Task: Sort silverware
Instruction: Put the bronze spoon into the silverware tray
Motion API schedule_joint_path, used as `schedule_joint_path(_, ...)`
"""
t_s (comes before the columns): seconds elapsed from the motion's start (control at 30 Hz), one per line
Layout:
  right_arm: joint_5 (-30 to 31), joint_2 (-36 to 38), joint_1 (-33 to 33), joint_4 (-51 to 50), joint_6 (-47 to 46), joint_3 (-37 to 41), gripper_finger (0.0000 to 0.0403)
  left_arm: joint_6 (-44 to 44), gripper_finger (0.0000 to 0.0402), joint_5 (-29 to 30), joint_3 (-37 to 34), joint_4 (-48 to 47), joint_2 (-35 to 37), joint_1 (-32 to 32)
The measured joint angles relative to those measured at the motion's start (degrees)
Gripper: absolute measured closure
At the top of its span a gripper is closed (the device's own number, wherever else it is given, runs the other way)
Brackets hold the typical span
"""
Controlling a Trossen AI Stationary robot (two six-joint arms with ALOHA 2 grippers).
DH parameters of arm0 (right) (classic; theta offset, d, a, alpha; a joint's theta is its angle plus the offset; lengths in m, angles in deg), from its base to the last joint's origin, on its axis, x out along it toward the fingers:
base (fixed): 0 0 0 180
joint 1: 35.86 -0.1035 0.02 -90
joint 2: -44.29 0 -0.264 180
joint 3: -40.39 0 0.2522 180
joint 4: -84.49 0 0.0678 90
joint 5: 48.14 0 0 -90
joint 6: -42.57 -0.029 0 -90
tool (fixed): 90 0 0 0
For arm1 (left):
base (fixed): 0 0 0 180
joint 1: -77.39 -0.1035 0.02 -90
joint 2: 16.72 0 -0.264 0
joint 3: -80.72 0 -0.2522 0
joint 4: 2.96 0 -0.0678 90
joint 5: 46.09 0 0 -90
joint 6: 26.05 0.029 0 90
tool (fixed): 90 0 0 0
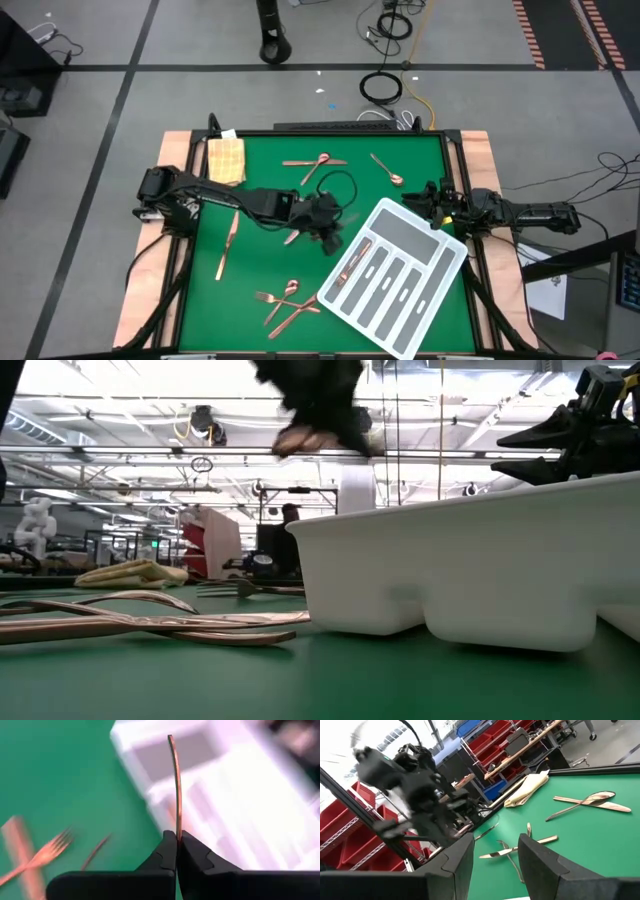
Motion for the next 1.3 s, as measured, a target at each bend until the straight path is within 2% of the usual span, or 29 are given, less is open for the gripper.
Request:
schedule_joint_path(0.1, 0.0, -0.1, 0.0, 0.0, -1.3, 0.0, 0.0259, -2.2, 0.0394, 0.6, 0.3, 7.1, -0.1, 0.3)
schedule_joint_path(0.33, 0.0, -0.6, 0.0, 0.0, -4.0, 0.0, 0.0259, -14.1, 0.0394, 9.8, 0.3, 9.8, -1.5, 3.6)
schedule_joint_path(0.5, 0.0, -0.8, 0.0, 0.0, -4.8, 0.0, 0.0259, -21.9, 0.0394, 13.4, 0.5, 16.3, -4.8, 7.8)
schedule_joint_path(0.57, 0.0, -0.8, 0.0, 0.0, -5.2, 0.0, 0.0259, -23.9, 0.0394, 14.8, 2.1, 15.1, -6.5, 9.2)
schedule_joint_path(0.67, 0.0, -0.8, 0.0, 0.0, -5.6, 0.0, 0.0259, -25.8, 0.0394, 18.0, 7.4, 11.3, -9.7, 10.9)
schedule_joint_path(0.8, 0.0, -0.8, 0.0, 0.0, -6.3, 0.0, 0.0259, -26.2, 0.0394, 21.7, 18.8, 2.5, -16.0, 12.1)
schedule_joint_path(0.97, 0.0, -0.8, 0.0, 0.0, -7.2, 0.0, 0.0259, -26.3, 0.0394, 22.1, 35.5, -10.2, -26.3, 12.4)
schedule_joint_path(1.07, 0.0, -0.8, 0.0, 0.0, -7.2, 0.0, 0.0259, -27.8, 0.0394, 21.6, 43.5, -13.5, -31.8, 12.3)
schedule_joint_path(1.2, 0.0, -0.8, 0.0, 0.0, -7.2, 0.0, 0.0259, -29.6, 0.0394, 21.4, 50.7, -15.3, -36.9, 12.3)
schedule_joint_path(1.3, -0.1, -0.8, 0.0, 0.0, -7.4, 0.0, 0.0259, -30.7, 0.0394, 20.8, 53.2, -15.3, -39.4, 12.3)
